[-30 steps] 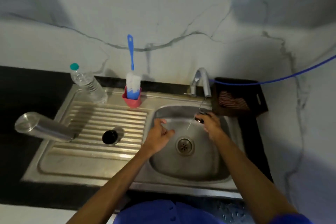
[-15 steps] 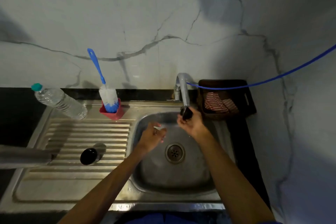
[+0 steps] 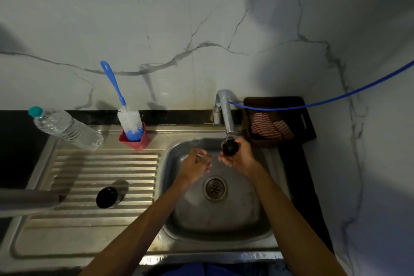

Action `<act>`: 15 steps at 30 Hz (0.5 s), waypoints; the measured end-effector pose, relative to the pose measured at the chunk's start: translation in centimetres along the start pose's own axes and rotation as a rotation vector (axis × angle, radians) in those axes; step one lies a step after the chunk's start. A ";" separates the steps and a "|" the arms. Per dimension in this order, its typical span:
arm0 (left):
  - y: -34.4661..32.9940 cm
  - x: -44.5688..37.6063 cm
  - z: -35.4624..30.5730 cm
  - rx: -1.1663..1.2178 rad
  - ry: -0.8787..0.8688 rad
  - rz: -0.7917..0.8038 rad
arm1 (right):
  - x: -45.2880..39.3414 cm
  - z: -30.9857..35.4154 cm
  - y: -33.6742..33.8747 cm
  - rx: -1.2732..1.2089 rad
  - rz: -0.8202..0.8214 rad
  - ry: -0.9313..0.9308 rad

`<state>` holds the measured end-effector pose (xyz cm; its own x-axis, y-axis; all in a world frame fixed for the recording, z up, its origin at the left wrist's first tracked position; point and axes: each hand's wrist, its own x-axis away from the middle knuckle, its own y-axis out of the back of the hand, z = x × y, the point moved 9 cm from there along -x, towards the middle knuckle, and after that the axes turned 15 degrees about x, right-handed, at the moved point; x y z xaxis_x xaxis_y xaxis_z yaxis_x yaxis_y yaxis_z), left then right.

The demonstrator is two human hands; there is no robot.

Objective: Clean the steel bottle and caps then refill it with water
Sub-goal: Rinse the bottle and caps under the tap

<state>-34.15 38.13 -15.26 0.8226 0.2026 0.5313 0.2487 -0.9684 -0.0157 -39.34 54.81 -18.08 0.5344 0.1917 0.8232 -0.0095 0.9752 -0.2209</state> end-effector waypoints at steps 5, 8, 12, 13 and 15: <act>0.4 0.1 -0.4 0.004 -0.014 -0.008 | 0.1 -0.5 -1.6 0.054 0.047 -0.012; 0.4 0.3 -0.6 0.027 -0.016 -0.014 | 0.3 0.3 -2.4 -0.006 0.050 0.078; 0.4 0.2 -0.8 0.057 -0.014 -0.019 | 0.6 1.0 -2.1 0.040 0.084 0.242; 0.2 0.2 -0.8 0.060 -0.014 -0.006 | 0.5 1.4 -1.5 0.035 0.080 0.304; -0.4 0.1 -0.9 0.050 -0.015 0.021 | 0.3 2.0 -0.5 0.003 0.055 0.376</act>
<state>-34.64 38.44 -14.46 0.8351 0.1849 0.5180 0.2563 -0.9641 -0.0690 -40.87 54.58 -16.71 0.8058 0.1909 0.5606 -0.0492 0.9649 -0.2578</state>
